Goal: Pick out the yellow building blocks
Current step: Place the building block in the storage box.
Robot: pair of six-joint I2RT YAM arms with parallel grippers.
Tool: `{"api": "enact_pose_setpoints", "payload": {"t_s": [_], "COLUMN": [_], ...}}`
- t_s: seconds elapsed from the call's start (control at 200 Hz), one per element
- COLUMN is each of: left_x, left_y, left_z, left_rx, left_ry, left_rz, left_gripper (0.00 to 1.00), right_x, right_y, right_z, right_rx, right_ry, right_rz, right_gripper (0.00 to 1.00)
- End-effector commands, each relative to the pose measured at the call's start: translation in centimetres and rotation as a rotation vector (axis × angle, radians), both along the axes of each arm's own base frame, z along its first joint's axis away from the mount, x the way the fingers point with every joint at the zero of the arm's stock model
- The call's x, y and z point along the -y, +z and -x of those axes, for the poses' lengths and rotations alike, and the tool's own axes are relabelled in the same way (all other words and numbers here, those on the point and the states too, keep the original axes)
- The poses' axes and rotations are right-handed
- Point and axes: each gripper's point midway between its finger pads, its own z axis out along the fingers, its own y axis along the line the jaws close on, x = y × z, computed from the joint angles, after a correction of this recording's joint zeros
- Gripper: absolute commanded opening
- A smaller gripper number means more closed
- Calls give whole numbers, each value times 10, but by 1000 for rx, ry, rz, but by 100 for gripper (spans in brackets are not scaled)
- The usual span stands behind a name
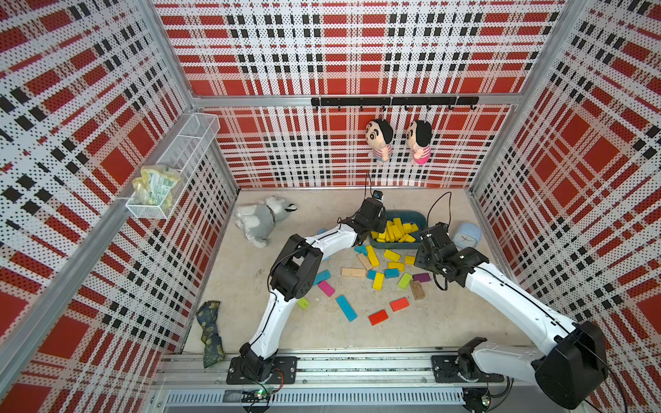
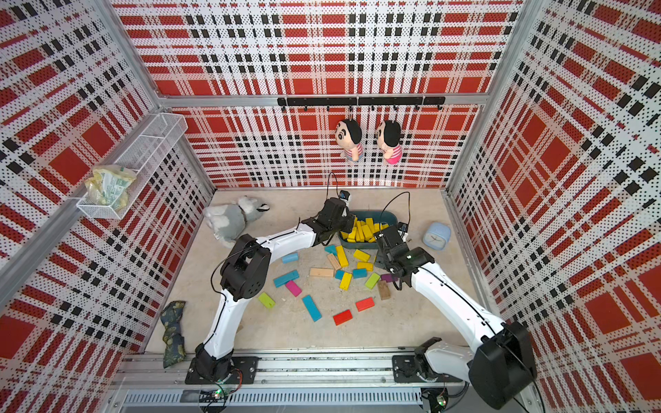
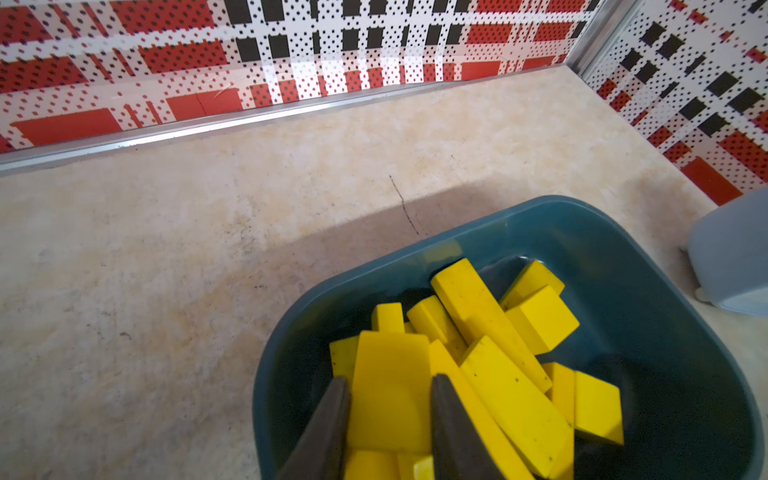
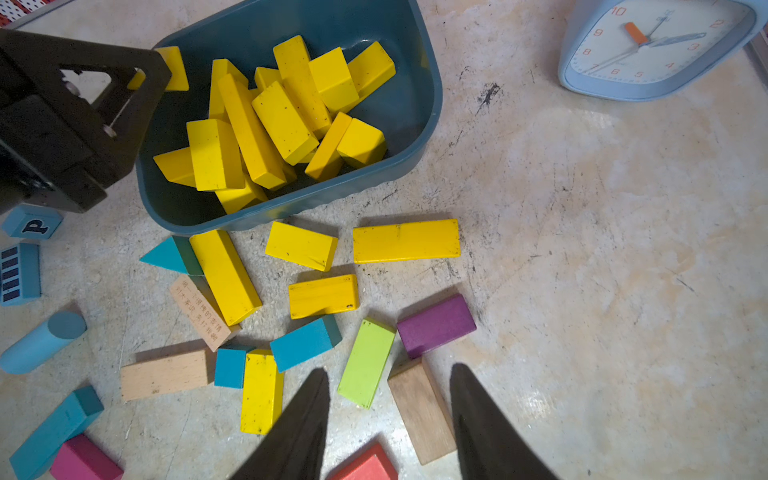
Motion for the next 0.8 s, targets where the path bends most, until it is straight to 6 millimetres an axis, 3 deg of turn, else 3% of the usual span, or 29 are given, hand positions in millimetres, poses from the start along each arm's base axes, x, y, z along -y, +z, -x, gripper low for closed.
{"api": "enact_pose_setpoints", "payload": {"t_s": [0.0, 0.19, 0.286, 0.496, 0.656, 0.731, 0.797], "left_x": [-3, -4, -6, -6, -27, -45, -59], "left_y": [-10, -8, 6, 71, 124, 139, 145], "left_z": [-4, -4, -4, 10, 32, 43, 53], "left_rx": [-22, -25, -3, 83, 166, 202, 212], "left_ry": [35, 32, 33, -8, 14, 59, 95], "left_rz": [-14, -10, -5, 63, 153, 194, 235], "left_gripper": [31, 47, 52, 58, 58, 58, 58], "right_x": [6, 6, 5, -12, -2, -15, -7], "right_y": [1, 1, 1, -13, -30, -33, -30], "right_z": [2, 1, 0, -8, -17, -21, -26], "right_rx": [11, 12, 15, -14, -80, -102, -97], "right_ry": [-19, -18, -8, 88, 155, 405, 501], "right_rz": [6, 10, 9, 5, 138, 179, 289], "right_gripper": [51, 51, 51, 51, 53, 51, 52]}}
